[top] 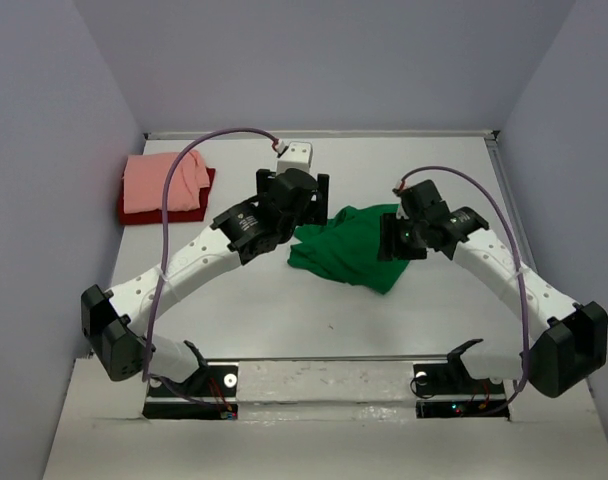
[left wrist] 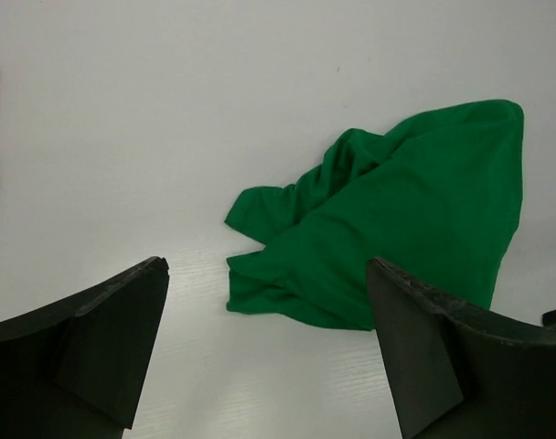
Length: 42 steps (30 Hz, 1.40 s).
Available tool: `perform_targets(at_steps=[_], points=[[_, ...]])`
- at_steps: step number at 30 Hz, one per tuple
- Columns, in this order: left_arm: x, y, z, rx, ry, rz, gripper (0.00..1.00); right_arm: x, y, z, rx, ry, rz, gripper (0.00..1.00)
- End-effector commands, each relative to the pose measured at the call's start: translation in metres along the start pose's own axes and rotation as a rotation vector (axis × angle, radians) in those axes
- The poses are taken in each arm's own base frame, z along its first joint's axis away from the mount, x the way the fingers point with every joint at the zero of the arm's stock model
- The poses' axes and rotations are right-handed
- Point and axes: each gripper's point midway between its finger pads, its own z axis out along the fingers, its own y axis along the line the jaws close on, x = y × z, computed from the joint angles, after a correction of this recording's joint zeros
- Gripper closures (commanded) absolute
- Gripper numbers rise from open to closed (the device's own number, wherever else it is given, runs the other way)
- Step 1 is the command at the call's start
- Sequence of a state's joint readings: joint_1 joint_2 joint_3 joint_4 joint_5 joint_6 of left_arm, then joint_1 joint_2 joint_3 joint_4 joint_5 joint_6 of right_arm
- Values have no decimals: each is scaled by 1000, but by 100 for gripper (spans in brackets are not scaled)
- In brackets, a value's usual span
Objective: Fold and stack the t-shirts
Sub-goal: Flatten the tshirt out
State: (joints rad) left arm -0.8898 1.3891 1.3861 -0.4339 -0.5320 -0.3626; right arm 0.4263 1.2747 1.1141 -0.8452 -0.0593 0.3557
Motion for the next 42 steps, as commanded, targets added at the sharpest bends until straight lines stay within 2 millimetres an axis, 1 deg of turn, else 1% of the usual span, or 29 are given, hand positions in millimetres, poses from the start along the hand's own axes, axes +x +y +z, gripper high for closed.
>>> perform_targets(at_steps=[1,3,6,7,9,11,12,13,15,17,18,19,23,24,25,26,27,28,30,32,33,34,35,37,38,39,40,41,42], points=[[-42,-9,-20,125,-102,-188,1,15,38,2,-50,-14,15,42],[-42,-6,-20,131,-108,-187,1,28,39,5,-43,4,16,41],[-37,-6,-15,168,-81,-191,1,39,43,11,-84,23,42,41],[-35,-3,-11,187,-61,-197,1,47,40,18,-83,40,50,41],[-33,-1,-7,195,-41,-206,1,52,38,24,-82,46,50,39],[-30,4,-3,208,-30,-223,1,57,37,36,-75,72,40,38],[-27,5,-1,208,-21,-231,1,55,38,39,-82,70,21,37],[-27,11,2,198,-19,-237,1,55,40,45,-85,80,11,36],[-22,15,8,190,-6,-242,1,47,40,50,-75,69,-20,35],[-20,18,13,178,3,-239,1,31,49,55,-76,68,-40,35],[-18,19,15,175,7,-238,1,28,56,56,-88,76,-54,36],[-17,19,17,172,10,-234,1,12,65,57,-94,67,-68,36],[-11,17,21,186,24,-233,1,0,106,55,-122,75,-175,36],[-7,16,22,189,32,-232,1,-6,128,54,-141,79,-215,36],[-5,16,23,189,37,-233,1,-7,140,55,-149,80,-234,36],[-4,16,24,188,42,-232,1,-15,156,60,-158,74,-252,37],[-2,15,24,190,46,-230,1,-4,170,62,-165,101,-292,37],[-3,16,24,190,41,-232,1,-1,178,65,-168,111,-304,37],[-4,17,22,188,40,-229,1,6,185,75,-151,129,-321,37],[-8,20,20,175,31,-222,1,13,183,85,-137,142,-284,37],[-12,23,18,167,20,-212,1,8,188,83,-171,102,-275,37],[-14,24,17,164,14,-212,1,18,181,89,-160,120,-275,37],[-14,26,16,162,13,-208,1,19,178,89,-155,115,-271,38],[-14,30,17,156,15,-208,1,14,168,91,-140,105,-245,39],[-16,33,17,153,5,-217,1,10,159,90,-128,95,-227,40],[-18,35,16,154,-4,-223,1,7,156,90,-128,87,-221,40],[-15,38,18,155,1,-226,1,3,154,89,-132,77,-225,40],[-15,41,18,154,-2,-231,1,4,154,88,-138,80,-231,40],[-16,49,21,139,-2,-235,1,0,151,89,-135,79,-225,40]])
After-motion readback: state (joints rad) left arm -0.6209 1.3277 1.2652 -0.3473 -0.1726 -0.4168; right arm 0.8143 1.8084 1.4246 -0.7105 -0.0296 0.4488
